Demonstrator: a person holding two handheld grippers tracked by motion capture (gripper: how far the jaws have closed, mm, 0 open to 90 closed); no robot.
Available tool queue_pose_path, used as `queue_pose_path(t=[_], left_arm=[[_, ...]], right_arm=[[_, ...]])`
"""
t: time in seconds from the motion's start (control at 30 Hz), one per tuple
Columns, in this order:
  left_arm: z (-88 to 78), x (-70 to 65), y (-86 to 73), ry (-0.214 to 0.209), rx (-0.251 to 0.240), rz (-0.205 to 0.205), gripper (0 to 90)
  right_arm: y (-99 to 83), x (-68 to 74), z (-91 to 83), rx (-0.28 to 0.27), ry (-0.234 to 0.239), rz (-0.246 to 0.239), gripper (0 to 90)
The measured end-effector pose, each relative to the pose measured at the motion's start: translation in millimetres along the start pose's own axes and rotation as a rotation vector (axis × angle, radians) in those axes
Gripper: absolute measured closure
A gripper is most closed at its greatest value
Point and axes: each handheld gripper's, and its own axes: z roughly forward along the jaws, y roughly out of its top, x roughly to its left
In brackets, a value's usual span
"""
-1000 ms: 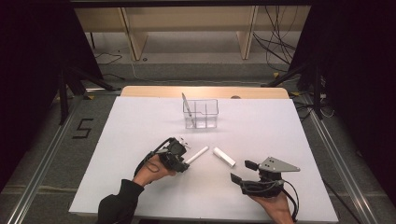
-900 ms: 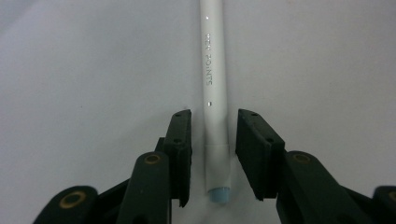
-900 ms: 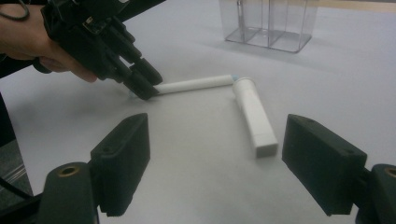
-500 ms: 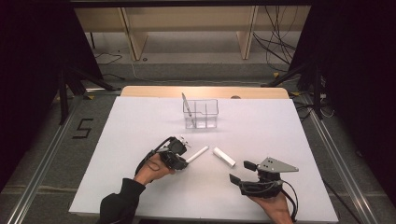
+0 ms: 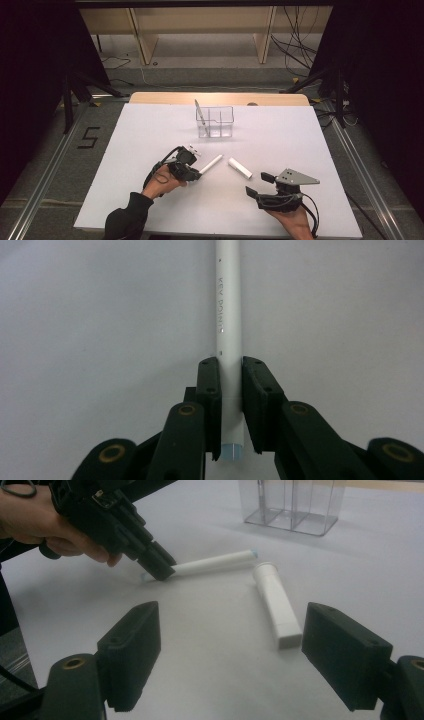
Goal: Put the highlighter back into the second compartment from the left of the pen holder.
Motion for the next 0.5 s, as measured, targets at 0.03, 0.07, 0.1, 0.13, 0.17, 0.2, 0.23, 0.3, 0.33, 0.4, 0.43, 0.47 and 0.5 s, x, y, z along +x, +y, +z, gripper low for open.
queue_pose_path(t=[0.03, 0.07, 0.1, 0.13, 0.17, 0.2, 0.23, 0.3, 0.33, 0.4, 0.43, 0.47, 0.5], left_arm=[[-1.7, 0.6, -0.2, -0.005, -0.012, -0.003, 78.5], [-3.4, 1.2, -0.3, -0.009, -0.020, -0.001, 78.5], [-4.9, 0.8, -0.5, -0.014, -0.033, -0.009, 78.5], [-6.9, 1.2, -0.5, -0.018, -0.043, -0.008, 78.5], [-8.8, 1.2, -0.6, -0.026, -0.055, -0.008, 78.5], [-9.9, 0.6, -0.7, -0.028, -0.073, -0.011, 78.5], [-11.2, 0.2, -0.7, -0.034, -0.086, -0.015, 78.5], [-13.0, -1.2, -1.0, -0.038, -0.113, -0.015, 78.5], [-13.8, -1.7, -1.3, -0.038, -0.126, -0.012, 78.5], [-15.2, -3.3, -1.7, -0.046, -0.152, -0.019, 78.5], [-16.0, -4.2, -2.1, -0.046, -0.160, -0.019, 78.5], [-16.3, -5.1, -2.4, -0.044, -0.167, -0.019, 78.4], [-16.8, -5.7, -2.7, -0.043, -0.174, -0.018, 78.5]], right_arm=[[0.1, -0.1, -0.1, 0.000, 0.000, -0.001, 24.4], [0.2, -0.1, -0.3, -0.002, 0.000, -0.001, 24.4], [0.3, -0.1, -0.4, -0.003, 0.000, 0.003, 24.4], [0.3, -0.3, -0.4, -0.004, 0.001, 0.005, 24.4], [0.3, -0.3, -0.4, -0.005, 0.002, 0.008, 24.4], [0.4, -0.4, -0.5, -0.006, 0.005, 0.012, 24.4], [0.6, -0.7, -0.4, -0.007, 0.008, 0.017, 24.4], [1.3, -0.9, -0.5, -0.013, 0.019, 0.029, 24.4], [1.7, -0.7, -0.5, -0.016, 0.022, 0.032, 24.4], [2.5, -0.4, -0.3, -0.022, 0.031, 0.038, 24.3], [2.9, -0.5, -0.2, -0.025, 0.037, 0.046, 24.3], [3.3, -0.4, -0.1, -0.026, 0.045, 0.057, 24.3], [3.7, -0.3, 0.2, -0.030, 0.051, 0.062, 24.3]])
